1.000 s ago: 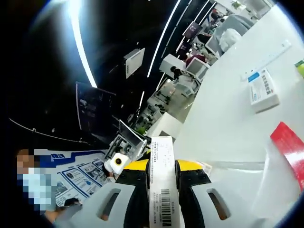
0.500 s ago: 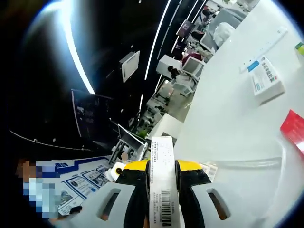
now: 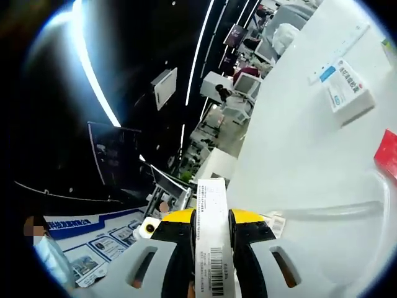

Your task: Arrange the small medicine boxes into an aligned row inside the storage area until every box is upright, visible, and separated from the surrounding clutter.

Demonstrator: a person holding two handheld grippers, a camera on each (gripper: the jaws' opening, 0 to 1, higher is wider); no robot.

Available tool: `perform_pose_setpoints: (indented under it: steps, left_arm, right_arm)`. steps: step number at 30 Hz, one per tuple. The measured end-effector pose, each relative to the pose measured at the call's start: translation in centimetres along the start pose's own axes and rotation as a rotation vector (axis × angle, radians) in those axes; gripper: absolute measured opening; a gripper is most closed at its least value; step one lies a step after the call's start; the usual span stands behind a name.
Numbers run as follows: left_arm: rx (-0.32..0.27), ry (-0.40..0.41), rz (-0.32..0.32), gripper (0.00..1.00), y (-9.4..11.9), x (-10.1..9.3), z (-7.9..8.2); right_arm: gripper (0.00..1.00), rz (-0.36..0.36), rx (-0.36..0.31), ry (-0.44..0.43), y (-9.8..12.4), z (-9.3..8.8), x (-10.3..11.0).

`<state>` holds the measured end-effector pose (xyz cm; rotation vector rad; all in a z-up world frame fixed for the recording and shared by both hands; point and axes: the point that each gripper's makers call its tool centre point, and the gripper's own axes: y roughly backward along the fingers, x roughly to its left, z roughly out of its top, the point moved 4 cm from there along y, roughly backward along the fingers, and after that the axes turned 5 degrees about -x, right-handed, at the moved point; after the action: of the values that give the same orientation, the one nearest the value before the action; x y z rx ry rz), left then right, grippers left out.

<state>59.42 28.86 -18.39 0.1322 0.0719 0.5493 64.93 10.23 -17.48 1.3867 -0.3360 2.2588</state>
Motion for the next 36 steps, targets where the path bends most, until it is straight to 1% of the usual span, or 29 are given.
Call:
perform_pose_setpoints:
  steps: [9, 11, 16, 20, 23, 25, 30, 36]
  left_arm:
    - [0.014, -0.009, 0.002, 0.98, 0.3, -0.4, -0.2]
    - [0.010, -0.009, 0.008, 0.98, 0.4, -0.4, -0.2]
    - [0.010, -0.007, 0.012, 0.98, 0.5, -0.6, -0.4]
    - [0.016, -0.015, 0.014, 0.98, 0.8, -0.5, -0.2]
    - [0.010, -0.020, 0.014, 0.98, 1.1, -0.5, 0.1]
    - [0.010, -0.020, 0.015, 0.98, 1.1, -0.5, 0.0]
    - [0.018, -0.021, 0.013, 0.97, 1.3, -0.4, -0.2]
    - [0.016, -0.027, 0.014, 0.97, 1.5, -0.4, -0.1]
  right_arm:
    - [0.19, -0.021, 0.006, 0.002, -0.4, 0.0, 0.0]
    - [0.19, -0.030, 0.008, 0.012, -0.4, 0.0, -0.2]
    - [0.19, -0.085, 0.007, 0.035, -0.5, -0.2, -1.5]
    - [0.19, -0.101, 0.009, 0.015, -0.8, -0.7, -1.9]
    - [0.19, -0.119, 0.009, 0.016, 0.1, -0.3, -1.8]
    - [0.19, -0.132, -0.002, 0.006, 0.2, -0.1, -1.9]
    - [0.19, -0.146, -0.016, 0.016, 0.2, 0.5, -1.9]
    - [0.20, -0.171, -0.040, 0.031, 0.3, 0.8, -2.5]
